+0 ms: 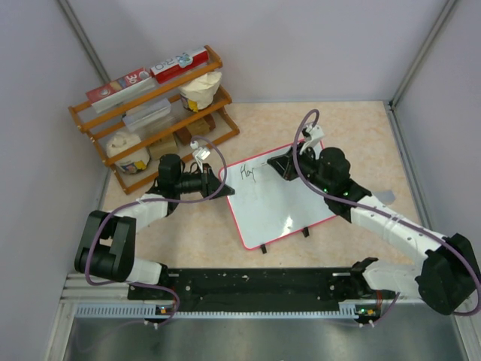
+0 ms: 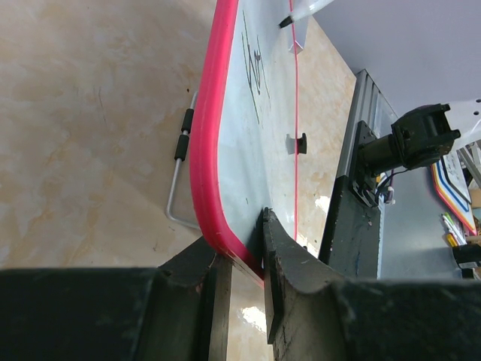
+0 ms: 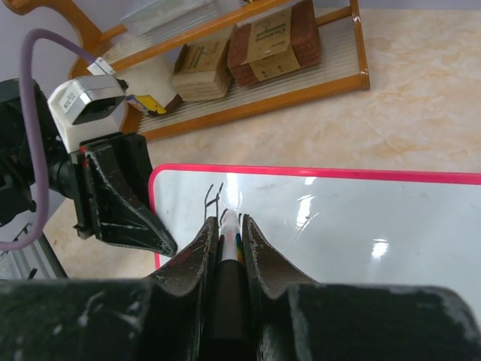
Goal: Write a sentence on the whiteboard
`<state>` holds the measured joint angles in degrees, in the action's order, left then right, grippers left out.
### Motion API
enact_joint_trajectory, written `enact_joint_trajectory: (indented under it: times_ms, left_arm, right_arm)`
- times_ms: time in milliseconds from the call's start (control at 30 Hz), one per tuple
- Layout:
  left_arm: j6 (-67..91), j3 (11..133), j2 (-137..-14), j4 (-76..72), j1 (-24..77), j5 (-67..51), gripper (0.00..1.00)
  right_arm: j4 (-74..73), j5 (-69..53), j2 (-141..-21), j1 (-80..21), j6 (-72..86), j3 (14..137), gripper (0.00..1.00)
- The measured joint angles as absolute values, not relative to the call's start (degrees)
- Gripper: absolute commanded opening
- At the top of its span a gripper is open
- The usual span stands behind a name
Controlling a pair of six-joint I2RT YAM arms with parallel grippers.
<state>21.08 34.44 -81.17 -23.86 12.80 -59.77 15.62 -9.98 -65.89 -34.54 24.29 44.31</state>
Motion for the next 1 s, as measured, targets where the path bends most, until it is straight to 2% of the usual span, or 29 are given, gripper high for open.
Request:
enact_joint_trajectory:
  times_ms: [267,1000]
  left_arm:
    - [21.1,34.5,-81.2,-23.6,12.8,-59.6,0.00]
    - [21.1,34.5,-81.2,-23.5,12.8,-59.5,0.00]
  right_arm:
    - [16.5,-9.6,-69.2,-34.3,24.7,44.4,0.00]
    - [16.9,-8.8,-69.3,-34.0,24.8,44.4,0.00]
